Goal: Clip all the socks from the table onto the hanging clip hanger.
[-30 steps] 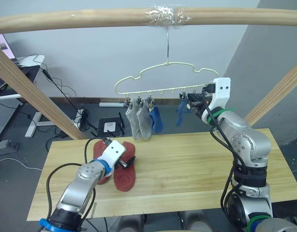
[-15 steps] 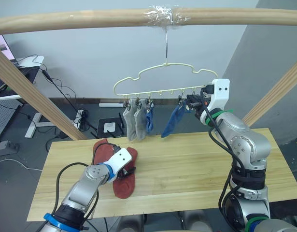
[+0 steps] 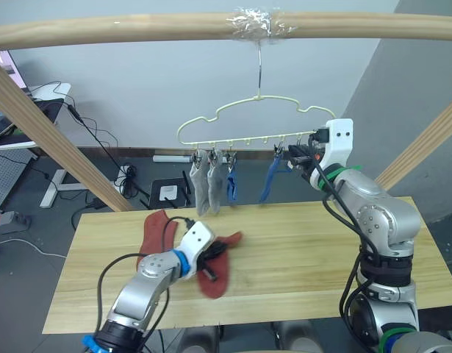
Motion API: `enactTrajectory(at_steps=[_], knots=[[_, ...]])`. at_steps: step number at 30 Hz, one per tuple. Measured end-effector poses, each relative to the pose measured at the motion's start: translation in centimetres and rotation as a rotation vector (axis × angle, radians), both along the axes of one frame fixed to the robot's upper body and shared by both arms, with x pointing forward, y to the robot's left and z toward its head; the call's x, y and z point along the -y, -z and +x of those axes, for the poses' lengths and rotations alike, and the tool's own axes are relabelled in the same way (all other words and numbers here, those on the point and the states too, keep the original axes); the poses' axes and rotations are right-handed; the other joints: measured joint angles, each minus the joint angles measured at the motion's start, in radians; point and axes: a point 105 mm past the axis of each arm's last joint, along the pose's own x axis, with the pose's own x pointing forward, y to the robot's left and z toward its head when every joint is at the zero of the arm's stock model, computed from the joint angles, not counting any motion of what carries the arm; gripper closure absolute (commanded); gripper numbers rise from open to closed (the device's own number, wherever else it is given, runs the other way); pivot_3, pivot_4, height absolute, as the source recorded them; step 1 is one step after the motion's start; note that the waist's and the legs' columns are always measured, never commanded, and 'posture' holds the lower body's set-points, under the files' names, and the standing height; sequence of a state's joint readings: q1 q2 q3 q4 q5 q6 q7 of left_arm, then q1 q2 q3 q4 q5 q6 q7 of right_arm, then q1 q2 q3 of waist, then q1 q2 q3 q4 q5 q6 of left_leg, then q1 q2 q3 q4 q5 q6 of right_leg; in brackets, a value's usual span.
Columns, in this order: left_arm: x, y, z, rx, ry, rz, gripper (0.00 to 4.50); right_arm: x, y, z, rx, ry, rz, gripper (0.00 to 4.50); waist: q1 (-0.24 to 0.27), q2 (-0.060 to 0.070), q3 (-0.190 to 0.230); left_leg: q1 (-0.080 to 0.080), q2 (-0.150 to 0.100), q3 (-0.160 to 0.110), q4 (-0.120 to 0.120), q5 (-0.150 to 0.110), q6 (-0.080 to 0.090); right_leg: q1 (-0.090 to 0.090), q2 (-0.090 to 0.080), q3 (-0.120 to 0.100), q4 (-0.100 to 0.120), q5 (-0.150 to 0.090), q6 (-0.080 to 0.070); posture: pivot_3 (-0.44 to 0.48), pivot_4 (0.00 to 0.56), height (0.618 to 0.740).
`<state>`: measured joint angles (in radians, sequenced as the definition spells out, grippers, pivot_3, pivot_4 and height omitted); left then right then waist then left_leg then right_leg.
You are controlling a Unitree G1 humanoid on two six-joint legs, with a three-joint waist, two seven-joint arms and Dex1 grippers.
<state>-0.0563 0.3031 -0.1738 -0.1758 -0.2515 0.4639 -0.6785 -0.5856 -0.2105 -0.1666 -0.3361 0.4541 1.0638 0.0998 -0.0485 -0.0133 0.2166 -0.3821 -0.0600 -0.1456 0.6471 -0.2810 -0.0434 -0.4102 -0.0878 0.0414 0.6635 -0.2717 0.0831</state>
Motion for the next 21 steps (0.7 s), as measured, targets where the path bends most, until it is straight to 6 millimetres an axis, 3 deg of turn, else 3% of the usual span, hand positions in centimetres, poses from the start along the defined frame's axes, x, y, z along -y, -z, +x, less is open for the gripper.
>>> enactTrajectory(at_steps=[3, 7, 13, 21], knots=[[1.9, -3.3, 0.9, 0.131, 0.013, -0.102, 4.49, 0.6, -0.6, 0.0, -0.064, -0.003, 0.065, 4.4, 0.0, 0.0, -0.002, 0.001, 0.001, 0.002, 0.0, 0.0, 0.0, 0.0, 0.001, -0.001, 0.001, 0.001, -0.001, -0.091, 0.186, 0.74], [4.3, -5.4, 1.6, 0.231, 0.016, -0.18, 4.49, 0.4, -1.4, -0.3, -0.178, -0.013, 0.228, 4.4, -0.003, 0.0, -0.003, 0.001, 0.001, 0.005, 0.0, 0.001, 0.0, 0.0, 0.001, 0.0, 0.001, 0.002, -0.001, -0.113, 0.185, 0.74], [6.5, -5.7, 3.0, 0.255, -0.012, -0.224, 4.49, -0.2, -1.5, -0.6, -0.278, 0.0, 0.347, 4.4, -0.007, 0.001, -0.004, 0.0, 0.0, 0.007, 0.0, 0.001, 0.0, -0.001, 0.001, 0.0, 0.0, 0.002, -0.001, -0.138, 0.186, 0.74], [8.9, -6.9, 4.5, 0.307, -0.032, -0.277, 4.49, -0.1, -1.5, -0.5, -0.293, 0.031, 0.374, 4.4, -0.015, 0.001, -0.004, 0.0, 0.0, 0.008, 0.0, 0.001, 0.0, -0.001, 0.001, 0.001, 0.001, 0.002, -0.001, -0.152, 0.191, 0.74]])
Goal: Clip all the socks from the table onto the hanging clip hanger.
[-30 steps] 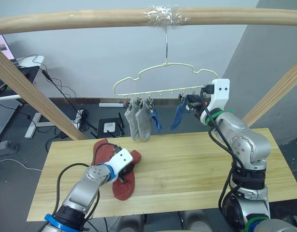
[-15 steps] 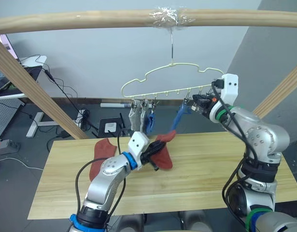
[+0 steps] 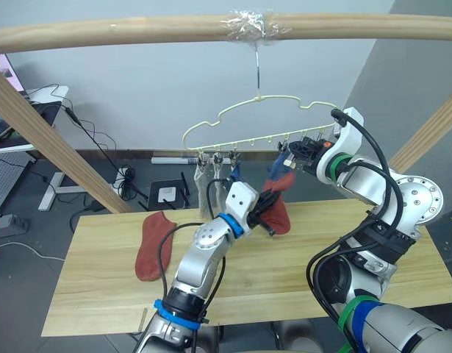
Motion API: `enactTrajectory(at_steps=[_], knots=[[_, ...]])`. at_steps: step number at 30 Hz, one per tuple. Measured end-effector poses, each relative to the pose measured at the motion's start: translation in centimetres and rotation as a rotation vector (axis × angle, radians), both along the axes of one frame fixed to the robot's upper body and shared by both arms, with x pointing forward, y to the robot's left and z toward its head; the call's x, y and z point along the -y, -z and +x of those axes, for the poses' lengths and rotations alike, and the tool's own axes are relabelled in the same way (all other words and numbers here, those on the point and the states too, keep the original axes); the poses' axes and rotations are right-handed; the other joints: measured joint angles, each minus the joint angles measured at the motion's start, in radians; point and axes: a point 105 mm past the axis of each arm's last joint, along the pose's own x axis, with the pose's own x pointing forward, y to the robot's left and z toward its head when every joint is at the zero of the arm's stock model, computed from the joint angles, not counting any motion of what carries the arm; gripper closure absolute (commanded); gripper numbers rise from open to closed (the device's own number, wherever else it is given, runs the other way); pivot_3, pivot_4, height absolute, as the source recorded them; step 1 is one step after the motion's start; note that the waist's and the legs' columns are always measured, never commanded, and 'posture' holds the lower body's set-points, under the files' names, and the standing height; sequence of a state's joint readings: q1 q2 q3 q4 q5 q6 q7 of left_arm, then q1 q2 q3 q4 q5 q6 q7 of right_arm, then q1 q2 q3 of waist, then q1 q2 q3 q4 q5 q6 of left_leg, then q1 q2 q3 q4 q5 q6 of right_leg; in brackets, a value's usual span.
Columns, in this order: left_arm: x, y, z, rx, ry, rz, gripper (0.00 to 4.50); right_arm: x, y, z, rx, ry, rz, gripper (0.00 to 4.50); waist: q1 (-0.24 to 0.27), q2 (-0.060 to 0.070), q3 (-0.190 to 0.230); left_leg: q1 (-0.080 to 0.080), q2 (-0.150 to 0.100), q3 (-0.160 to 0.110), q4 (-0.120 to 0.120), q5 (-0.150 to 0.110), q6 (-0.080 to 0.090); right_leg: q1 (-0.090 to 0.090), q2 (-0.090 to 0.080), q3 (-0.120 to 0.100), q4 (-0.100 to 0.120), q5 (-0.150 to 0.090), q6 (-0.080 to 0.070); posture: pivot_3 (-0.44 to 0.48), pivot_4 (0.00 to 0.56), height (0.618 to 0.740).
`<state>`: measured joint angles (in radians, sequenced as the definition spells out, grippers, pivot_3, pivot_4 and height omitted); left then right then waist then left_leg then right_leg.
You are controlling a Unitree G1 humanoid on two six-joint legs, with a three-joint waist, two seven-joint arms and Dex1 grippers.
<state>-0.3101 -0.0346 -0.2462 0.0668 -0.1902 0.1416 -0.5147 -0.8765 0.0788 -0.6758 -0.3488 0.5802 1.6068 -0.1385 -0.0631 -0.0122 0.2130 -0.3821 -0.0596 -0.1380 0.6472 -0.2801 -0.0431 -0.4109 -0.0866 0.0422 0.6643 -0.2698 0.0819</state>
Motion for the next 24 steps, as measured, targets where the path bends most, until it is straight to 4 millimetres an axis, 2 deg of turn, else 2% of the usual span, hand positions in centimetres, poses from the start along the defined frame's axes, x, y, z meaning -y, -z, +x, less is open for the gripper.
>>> enactTrajectory(at_steps=[9, 17, 24], knots=[[-0.1, -0.9, 0.9, 0.039, -0.019, -0.017, 4.49, -0.1, 0.0, 0.0, -0.004, 0.004, 0.01, 4.4, -0.013, 0.0, 0.0, 0.0, 0.0, 0.0, 0.0, 0.0, 0.001, 0.0, 0.0, 0.0, 0.0, 0.0, 0.0, -0.159, 0.201, 0.74], [-1.0, -0.7, 0.6, 0.042, -0.028, -0.004, 4.49, -0.1, -0.2, 0.0, 0.0, 0.006, 0.01, 4.4, -0.023, 0.0, 0.0, 0.0, 0.0, -0.001, 0.0, 0.0, 0.001, 0.0, 0.0, 0.0, 0.0, 0.0, 0.0, -0.157, 0.205, 0.74], [-0.9, -1.9, 0.1, 0.063, -0.04, -0.03, 4.49, 0.0, -0.2, 0.0, -0.001, 0.01, 0.006, 4.4, -0.023, 0.0, 0.0, 0.0, 0.0, -0.001, 0.0, 0.001, 0.001, 0.001, 0.0, 0.0, 0.0, 0.0, 0.001, -0.153, 0.208, 0.74]])
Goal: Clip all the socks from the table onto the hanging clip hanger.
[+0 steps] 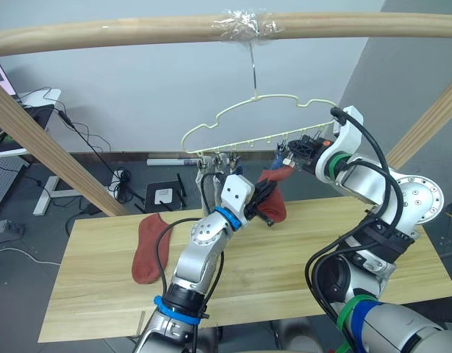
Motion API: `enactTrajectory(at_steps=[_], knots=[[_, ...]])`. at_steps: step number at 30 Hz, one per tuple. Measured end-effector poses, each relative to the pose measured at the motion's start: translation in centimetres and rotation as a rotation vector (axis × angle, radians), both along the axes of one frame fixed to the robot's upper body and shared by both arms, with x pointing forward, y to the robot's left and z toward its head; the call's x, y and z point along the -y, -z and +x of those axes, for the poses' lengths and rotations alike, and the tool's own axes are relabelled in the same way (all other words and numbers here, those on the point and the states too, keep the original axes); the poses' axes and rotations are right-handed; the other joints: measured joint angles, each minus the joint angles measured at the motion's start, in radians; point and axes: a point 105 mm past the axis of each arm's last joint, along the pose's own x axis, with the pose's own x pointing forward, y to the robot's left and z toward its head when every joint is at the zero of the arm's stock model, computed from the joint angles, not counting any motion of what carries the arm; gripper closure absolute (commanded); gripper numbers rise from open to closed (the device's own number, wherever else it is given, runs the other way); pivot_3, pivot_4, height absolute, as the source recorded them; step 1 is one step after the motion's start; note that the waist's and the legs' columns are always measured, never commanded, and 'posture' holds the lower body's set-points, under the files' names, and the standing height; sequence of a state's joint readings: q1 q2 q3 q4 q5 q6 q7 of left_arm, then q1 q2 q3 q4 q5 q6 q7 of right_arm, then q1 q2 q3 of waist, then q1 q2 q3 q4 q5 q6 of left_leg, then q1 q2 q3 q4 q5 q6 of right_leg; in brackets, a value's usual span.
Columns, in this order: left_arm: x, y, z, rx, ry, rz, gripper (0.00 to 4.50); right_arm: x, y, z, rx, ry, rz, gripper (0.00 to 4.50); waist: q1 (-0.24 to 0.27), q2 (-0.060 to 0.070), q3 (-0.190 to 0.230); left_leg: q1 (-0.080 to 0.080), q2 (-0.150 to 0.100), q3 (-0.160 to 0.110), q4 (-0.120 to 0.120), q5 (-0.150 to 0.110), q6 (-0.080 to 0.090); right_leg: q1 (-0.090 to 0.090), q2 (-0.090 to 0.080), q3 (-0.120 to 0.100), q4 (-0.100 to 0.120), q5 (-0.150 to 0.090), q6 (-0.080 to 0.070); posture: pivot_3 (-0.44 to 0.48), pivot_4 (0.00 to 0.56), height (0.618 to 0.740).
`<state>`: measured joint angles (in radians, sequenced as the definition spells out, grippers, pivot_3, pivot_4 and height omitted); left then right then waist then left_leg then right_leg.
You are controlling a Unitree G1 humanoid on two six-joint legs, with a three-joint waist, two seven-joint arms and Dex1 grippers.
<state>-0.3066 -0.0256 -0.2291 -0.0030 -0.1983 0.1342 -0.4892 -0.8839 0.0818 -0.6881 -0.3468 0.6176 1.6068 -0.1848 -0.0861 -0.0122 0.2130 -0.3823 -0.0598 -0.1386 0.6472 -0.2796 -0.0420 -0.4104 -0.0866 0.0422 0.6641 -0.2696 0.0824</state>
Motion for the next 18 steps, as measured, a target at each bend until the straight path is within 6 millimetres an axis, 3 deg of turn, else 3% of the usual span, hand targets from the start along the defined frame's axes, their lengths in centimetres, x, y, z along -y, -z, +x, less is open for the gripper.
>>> enactTrajectory(at_steps=[18], knots=[[-0.9, 0.3, -0.6, -0.015, -0.029, 0.011, 4.49, 0.1, 0.1, 0.0, -0.005, 0.005, 0.006, 4.4, 0.002, 0.0, 0.0, 0.0, 0.0, 0.0, 0.0, 0.0, 0.0, 0.0, 0.0, 0.0, 0.0, 0.0, 0.0, -0.151, 0.211, 0.74]])
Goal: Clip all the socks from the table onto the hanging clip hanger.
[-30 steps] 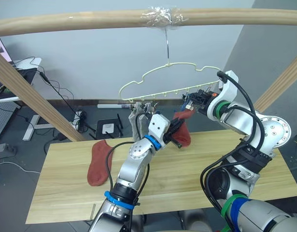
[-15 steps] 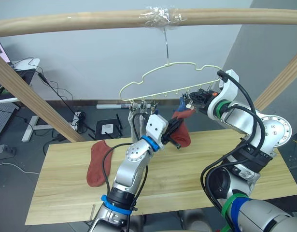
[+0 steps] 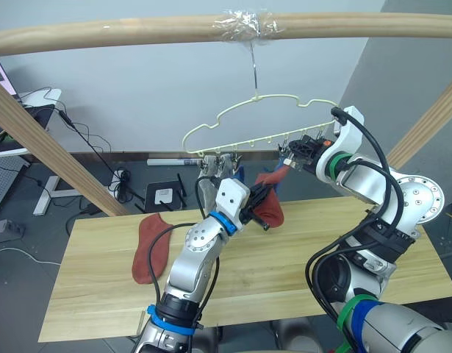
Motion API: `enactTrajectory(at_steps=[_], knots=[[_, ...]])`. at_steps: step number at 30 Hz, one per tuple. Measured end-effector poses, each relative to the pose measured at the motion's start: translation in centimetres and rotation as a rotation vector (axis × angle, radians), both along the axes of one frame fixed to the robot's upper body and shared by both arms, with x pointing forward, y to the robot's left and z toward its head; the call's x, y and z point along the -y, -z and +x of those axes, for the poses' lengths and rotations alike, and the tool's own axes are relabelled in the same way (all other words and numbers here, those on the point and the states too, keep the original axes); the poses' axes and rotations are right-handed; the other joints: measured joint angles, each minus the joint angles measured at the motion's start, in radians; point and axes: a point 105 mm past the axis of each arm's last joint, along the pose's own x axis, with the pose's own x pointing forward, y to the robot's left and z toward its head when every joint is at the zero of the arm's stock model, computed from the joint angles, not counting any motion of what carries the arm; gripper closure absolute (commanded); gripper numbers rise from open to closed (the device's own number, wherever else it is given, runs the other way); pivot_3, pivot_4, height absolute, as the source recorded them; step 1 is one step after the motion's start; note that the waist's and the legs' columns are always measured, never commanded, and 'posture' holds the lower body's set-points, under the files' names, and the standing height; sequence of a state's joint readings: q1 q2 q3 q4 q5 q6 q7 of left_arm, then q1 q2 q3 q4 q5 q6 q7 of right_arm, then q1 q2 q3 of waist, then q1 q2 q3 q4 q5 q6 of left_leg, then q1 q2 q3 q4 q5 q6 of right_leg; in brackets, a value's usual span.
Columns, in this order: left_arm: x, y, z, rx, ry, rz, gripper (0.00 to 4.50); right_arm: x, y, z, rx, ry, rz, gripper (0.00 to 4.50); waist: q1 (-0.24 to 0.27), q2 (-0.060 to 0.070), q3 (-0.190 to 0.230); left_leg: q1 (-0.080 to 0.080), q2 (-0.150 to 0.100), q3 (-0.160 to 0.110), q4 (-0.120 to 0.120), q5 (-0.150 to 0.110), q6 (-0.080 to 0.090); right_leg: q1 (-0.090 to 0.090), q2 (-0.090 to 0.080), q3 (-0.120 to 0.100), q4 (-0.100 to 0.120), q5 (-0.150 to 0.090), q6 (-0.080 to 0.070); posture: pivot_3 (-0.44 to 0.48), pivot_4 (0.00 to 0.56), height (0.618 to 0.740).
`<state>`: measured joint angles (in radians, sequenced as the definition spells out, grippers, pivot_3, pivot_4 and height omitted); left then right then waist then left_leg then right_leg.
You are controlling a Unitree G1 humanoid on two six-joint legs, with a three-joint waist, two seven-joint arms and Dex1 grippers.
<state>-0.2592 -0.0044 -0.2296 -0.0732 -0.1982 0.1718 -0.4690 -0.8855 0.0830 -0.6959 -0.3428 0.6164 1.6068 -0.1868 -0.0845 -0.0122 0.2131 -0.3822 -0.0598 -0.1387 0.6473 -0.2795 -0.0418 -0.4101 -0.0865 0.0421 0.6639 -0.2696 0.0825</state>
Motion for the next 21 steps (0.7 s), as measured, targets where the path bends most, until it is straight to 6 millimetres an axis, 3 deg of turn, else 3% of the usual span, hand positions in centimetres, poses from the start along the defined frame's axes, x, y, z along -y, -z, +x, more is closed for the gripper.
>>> enactTrajectory(at_steps=[13, 21], knots=[[1.2, -1.3, 0.6, 0.041, 0.023, -0.018, 4.49, -0.2, 0.1, 0.0, -0.009, 0.003, 0.015, 4.4, 0.001, 0.0, 0.0, 0.0, 0.0, 0.0, 0.0, 0.0, 0.0, 0.0, 0.0, 0.0, 0.0, 0.0, 0.0, -0.151, 0.211, 0.74], [1.9, -1.3, 0.2, 0.031, 0.054, -0.025, 4.5, 0.2, 0.7, -0.1, -0.029, 0.019, 0.023, 1.51, -0.005, 0.0, 0.0, 0.0, 0.0, 0.001, -0.001, 0.0, 0.0, -0.001, 0.0, 0.001, 0.0, 0.0, 0.0, -0.154, 0.198, 0.74]])
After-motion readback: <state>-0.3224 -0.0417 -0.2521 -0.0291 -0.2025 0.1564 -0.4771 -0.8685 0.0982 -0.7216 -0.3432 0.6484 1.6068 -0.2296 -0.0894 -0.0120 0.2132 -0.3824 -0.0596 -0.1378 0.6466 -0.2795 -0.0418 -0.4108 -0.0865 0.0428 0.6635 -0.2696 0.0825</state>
